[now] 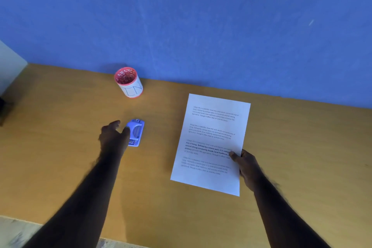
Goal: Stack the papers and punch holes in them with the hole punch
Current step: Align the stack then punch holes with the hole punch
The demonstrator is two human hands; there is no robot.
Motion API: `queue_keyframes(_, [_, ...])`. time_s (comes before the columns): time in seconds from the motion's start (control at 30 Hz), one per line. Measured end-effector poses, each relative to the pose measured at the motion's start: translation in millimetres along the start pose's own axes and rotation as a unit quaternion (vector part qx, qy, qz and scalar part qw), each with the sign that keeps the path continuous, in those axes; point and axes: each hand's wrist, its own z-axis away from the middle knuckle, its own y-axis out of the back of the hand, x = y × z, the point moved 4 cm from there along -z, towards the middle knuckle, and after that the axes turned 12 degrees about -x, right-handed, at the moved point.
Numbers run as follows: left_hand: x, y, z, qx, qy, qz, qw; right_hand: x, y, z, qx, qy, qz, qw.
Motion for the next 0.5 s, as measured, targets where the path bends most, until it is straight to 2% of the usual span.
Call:
queue_keyframes(0.13, [-2,-15,-9,-0.108,0.047,-0.081,0.99,3,12,1,0.004,0.001,0.006,1.0])
queue_keyframes(0.5, [9,-31,-7,-0.169,0.001,0.076,0.983,4,10,-1,0.001,0.006,0.004,1.0])
